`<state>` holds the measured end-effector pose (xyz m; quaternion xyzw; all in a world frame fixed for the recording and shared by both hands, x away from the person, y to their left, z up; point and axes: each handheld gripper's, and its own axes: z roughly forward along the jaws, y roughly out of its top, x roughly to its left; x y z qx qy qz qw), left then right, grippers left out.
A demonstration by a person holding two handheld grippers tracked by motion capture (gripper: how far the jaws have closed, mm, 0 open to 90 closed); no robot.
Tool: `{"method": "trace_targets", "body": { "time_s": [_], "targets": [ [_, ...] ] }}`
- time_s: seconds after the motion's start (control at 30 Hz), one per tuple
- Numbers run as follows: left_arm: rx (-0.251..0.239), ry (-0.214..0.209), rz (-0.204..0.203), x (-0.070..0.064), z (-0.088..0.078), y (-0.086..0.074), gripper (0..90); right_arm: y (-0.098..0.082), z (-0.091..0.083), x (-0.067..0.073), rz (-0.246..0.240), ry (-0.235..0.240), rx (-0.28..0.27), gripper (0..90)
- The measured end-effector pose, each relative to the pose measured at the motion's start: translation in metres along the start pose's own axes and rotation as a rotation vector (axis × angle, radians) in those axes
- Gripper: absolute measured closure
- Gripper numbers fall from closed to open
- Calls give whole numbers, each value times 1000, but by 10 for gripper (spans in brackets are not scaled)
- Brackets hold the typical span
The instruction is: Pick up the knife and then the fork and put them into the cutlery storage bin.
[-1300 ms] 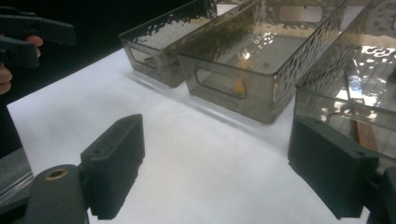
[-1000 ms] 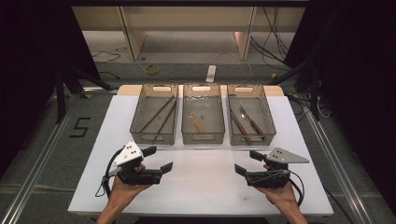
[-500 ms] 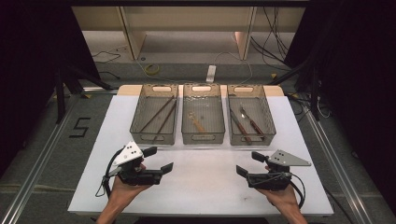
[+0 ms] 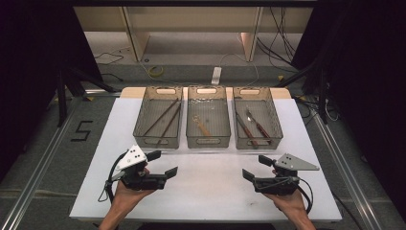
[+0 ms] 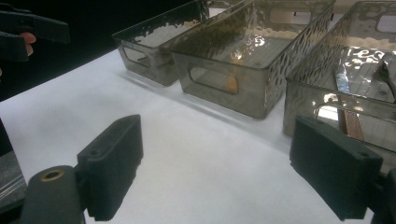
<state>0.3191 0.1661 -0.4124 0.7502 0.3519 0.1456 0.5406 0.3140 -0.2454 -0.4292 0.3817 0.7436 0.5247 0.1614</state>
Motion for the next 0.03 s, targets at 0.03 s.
{"method": "trace_targets", "body": {
  "time_s": [0.03],
  "targets": [
    [1, 1, 0, 0, 0, 0, 153, 0, 0, 0, 0, 0, 0, 181]
  ]
}}
